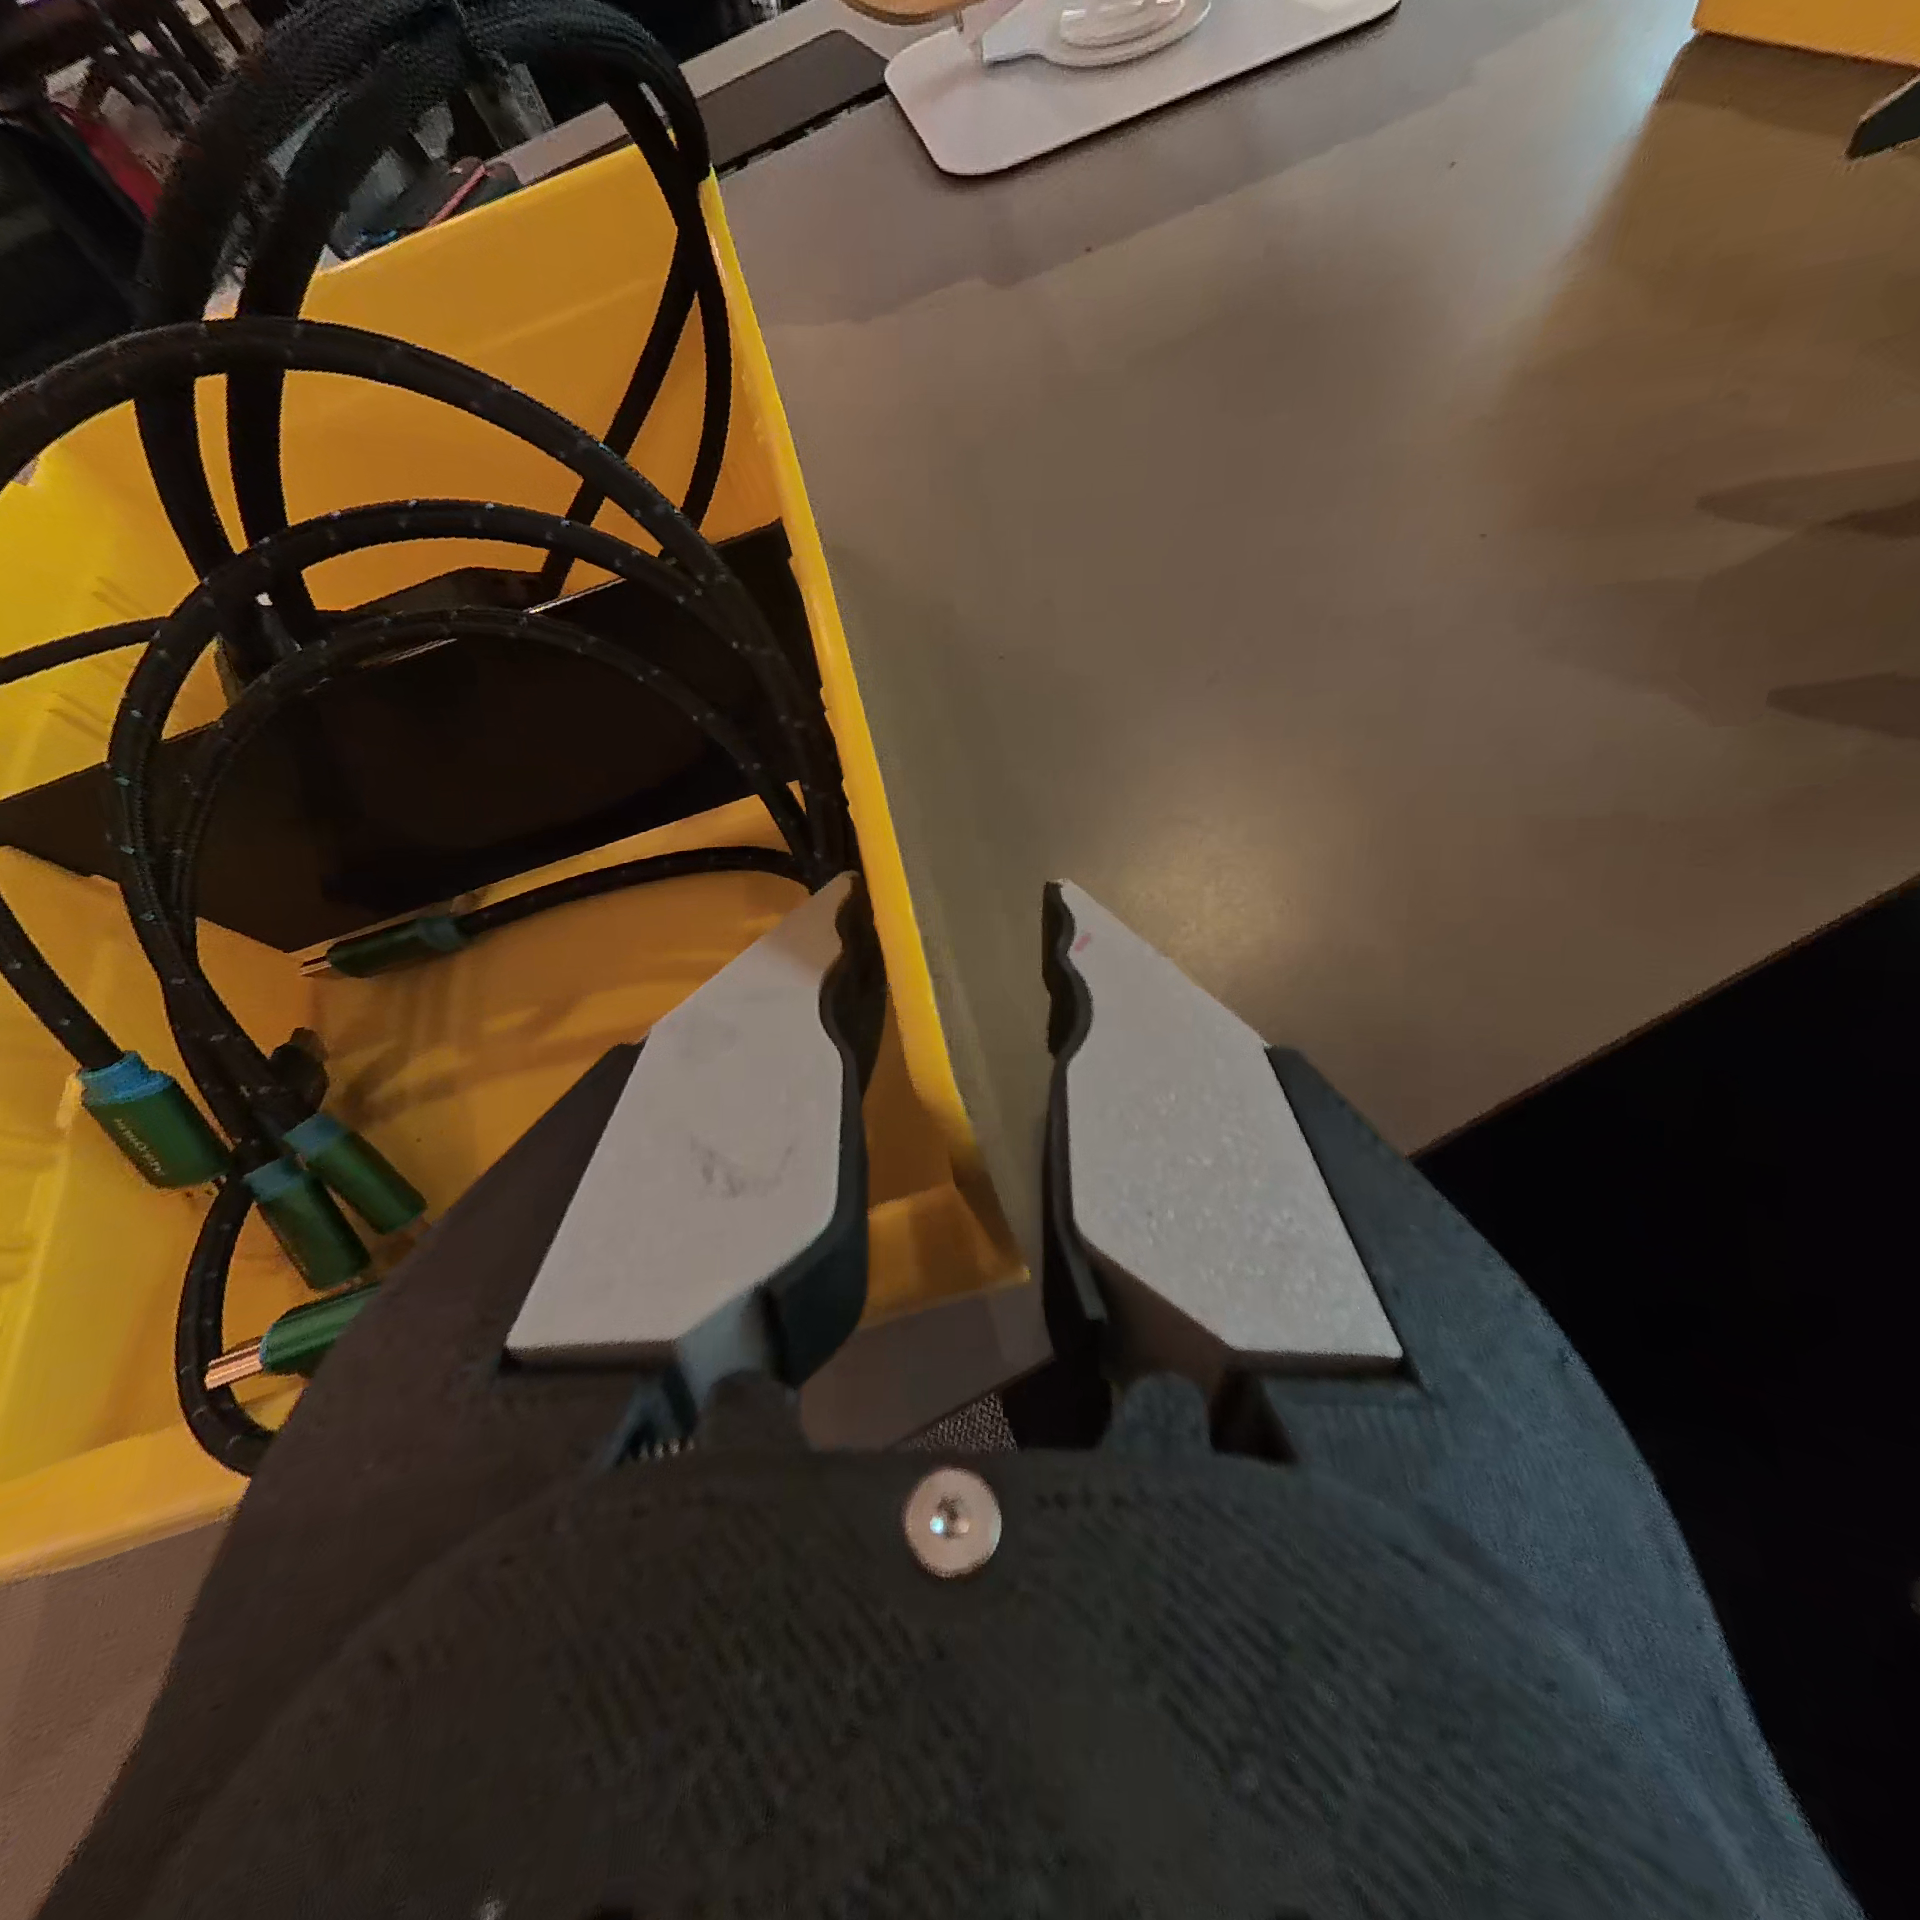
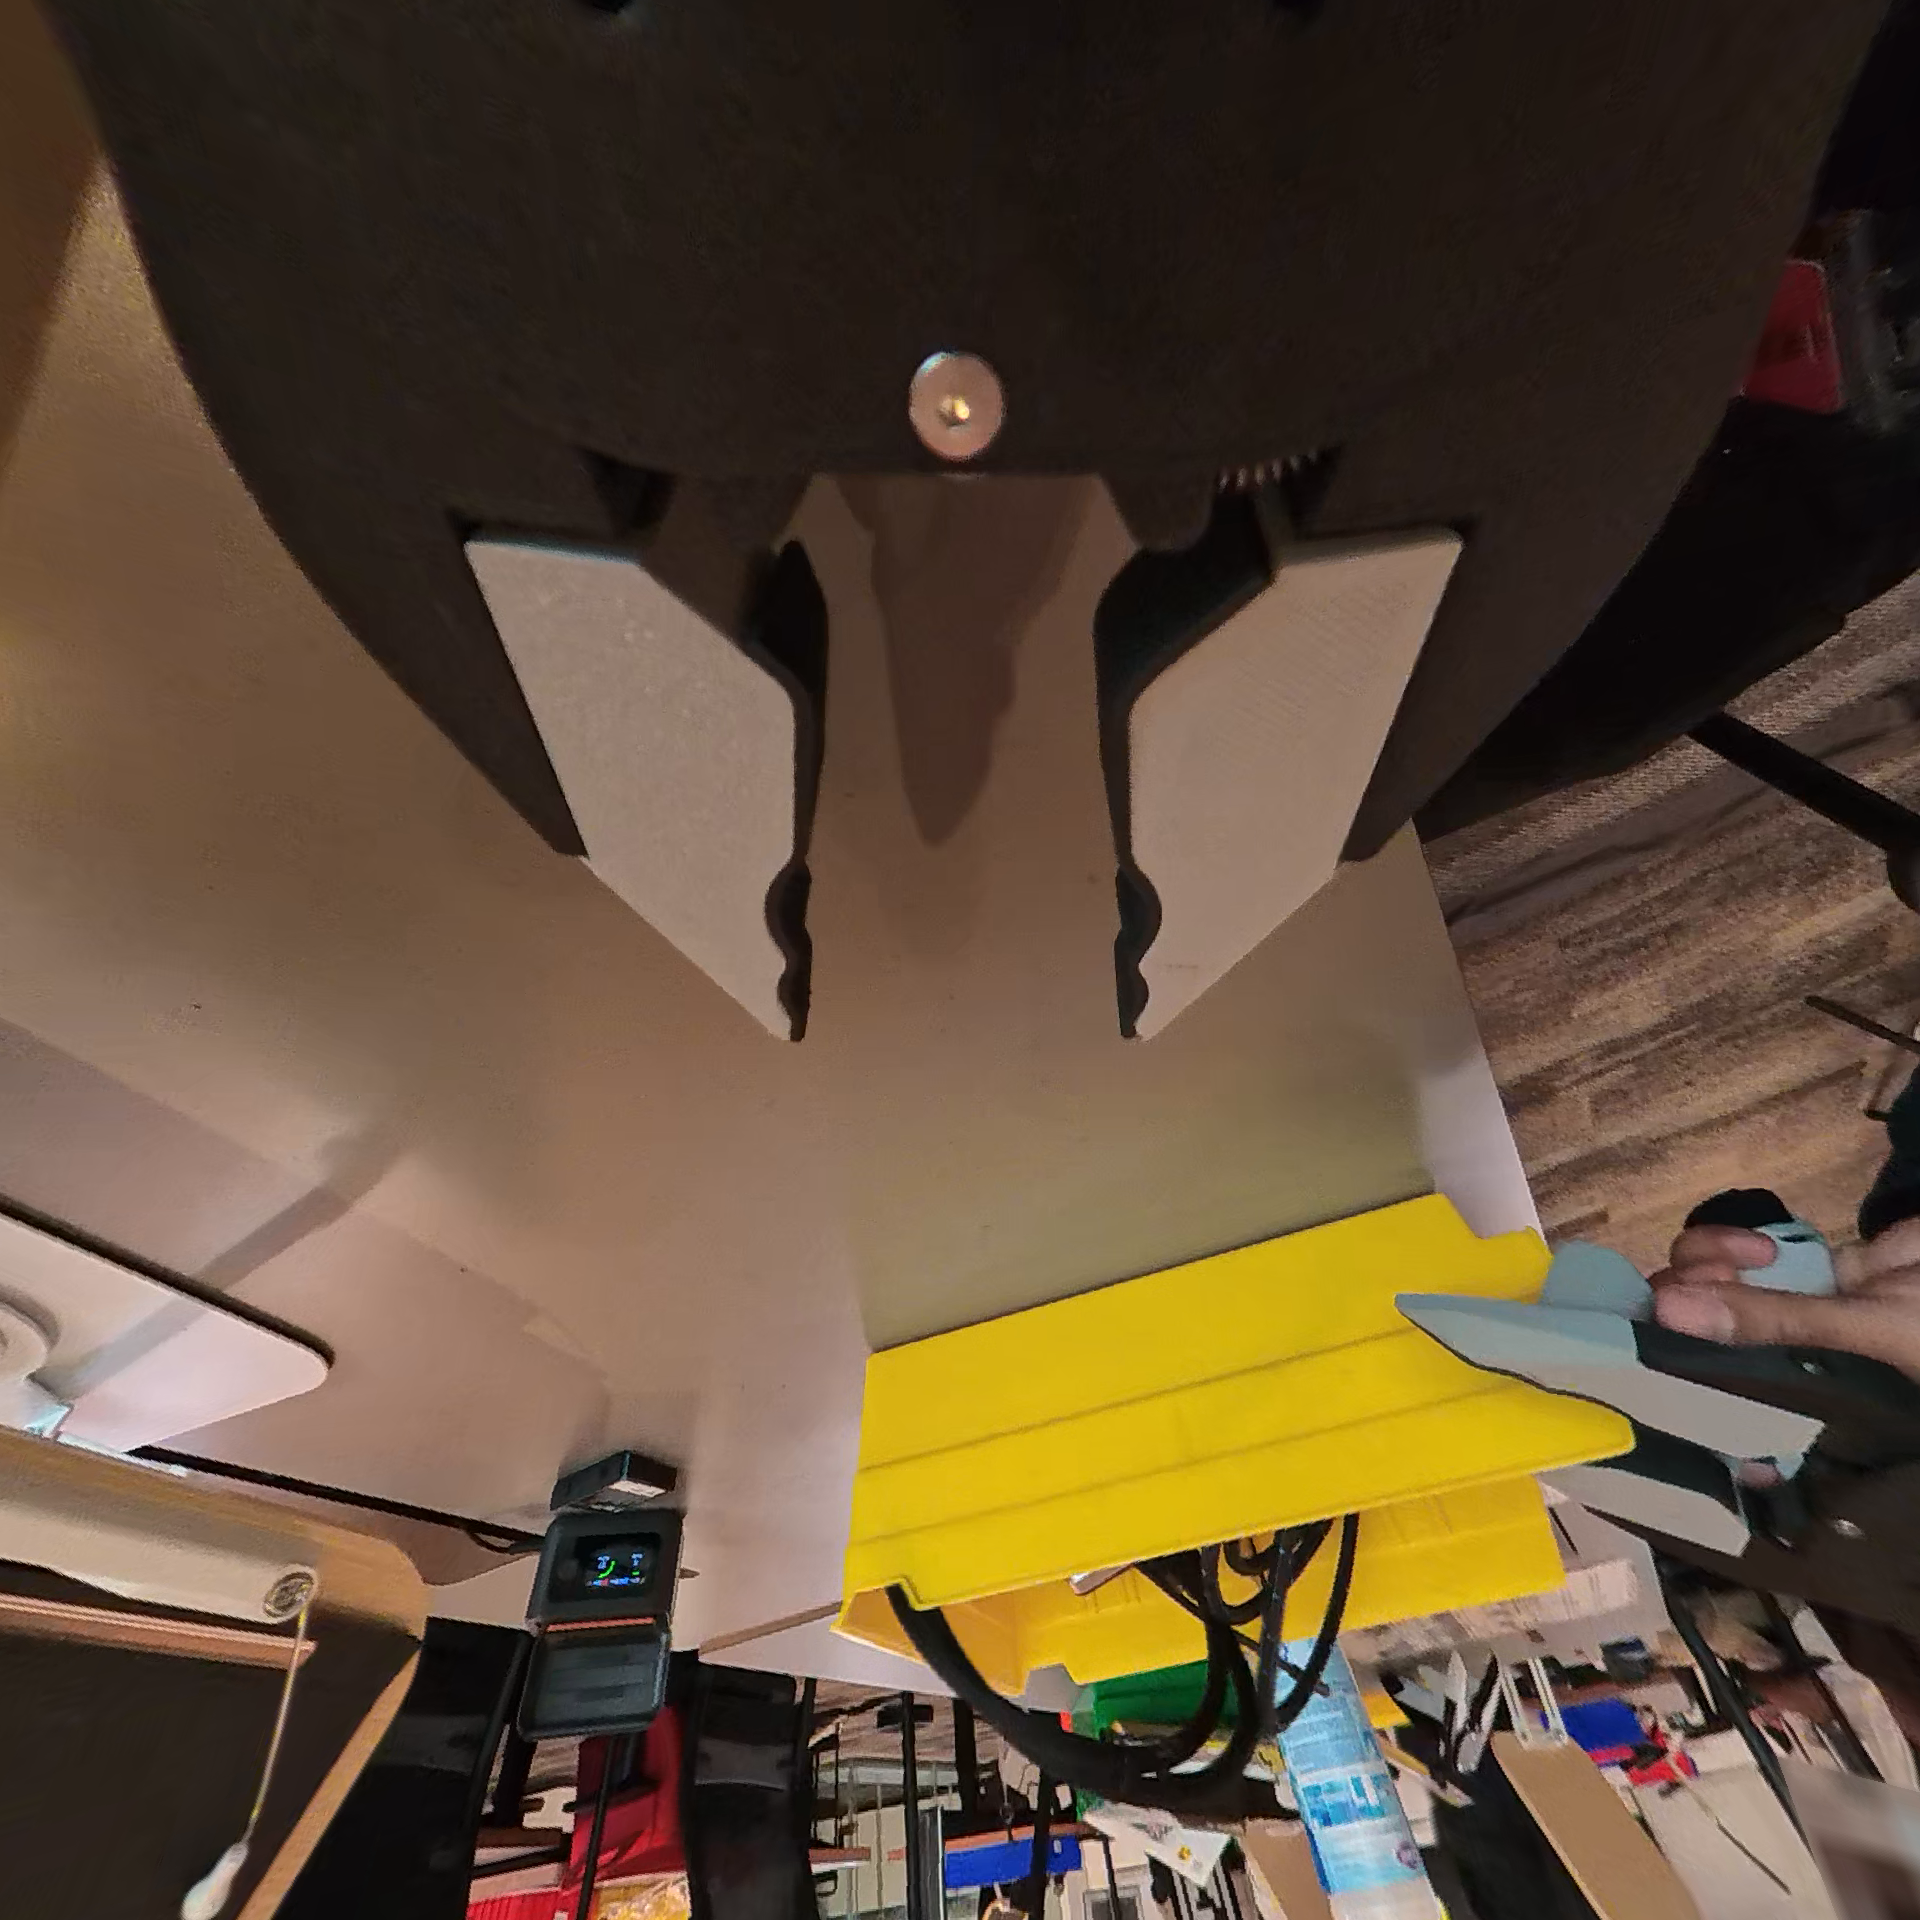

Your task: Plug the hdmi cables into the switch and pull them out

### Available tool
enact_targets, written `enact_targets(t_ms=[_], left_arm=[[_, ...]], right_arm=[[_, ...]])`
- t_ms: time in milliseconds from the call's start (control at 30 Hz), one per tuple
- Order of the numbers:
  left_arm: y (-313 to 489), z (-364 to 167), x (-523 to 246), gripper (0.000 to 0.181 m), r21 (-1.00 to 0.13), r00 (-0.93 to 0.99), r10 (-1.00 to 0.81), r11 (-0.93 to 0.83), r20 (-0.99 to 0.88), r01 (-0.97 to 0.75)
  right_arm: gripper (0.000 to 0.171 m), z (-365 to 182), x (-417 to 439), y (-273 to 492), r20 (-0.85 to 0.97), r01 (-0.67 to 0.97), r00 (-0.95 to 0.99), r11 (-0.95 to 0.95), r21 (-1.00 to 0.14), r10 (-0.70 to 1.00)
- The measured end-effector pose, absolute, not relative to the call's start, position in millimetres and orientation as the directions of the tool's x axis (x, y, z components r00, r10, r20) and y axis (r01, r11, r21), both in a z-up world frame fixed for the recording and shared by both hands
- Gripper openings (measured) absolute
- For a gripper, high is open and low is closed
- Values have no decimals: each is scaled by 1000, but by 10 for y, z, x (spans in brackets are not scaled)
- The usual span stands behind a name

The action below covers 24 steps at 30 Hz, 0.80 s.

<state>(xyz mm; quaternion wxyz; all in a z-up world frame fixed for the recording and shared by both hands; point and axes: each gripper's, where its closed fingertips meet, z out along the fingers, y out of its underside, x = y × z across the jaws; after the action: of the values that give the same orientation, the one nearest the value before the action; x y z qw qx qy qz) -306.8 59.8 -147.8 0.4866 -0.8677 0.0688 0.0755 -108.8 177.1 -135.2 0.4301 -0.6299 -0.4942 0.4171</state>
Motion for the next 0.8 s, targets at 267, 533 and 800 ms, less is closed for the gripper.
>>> enact_targets(t_ms=[267, 533, 800], left_arm=[[576, -1488, -3063, 31, -826, 980, -42, -532, -193, -185], [559, -1493, -3064, 30, -823, 979, -44, -535, -199, -192], [561, -1484, -3057, 31, -830, 981, -52, -527, -184, -184]], right_arm=[[52, -1353, -1082, 1753, -120, 264, 145, -155, -952, 982], [51, -1354, -1082, 1757, -114, 266, 150, -152, -952, 982], [49, -1370, -1093, 1745, -102, 279, 147, -140, -950, 984]])
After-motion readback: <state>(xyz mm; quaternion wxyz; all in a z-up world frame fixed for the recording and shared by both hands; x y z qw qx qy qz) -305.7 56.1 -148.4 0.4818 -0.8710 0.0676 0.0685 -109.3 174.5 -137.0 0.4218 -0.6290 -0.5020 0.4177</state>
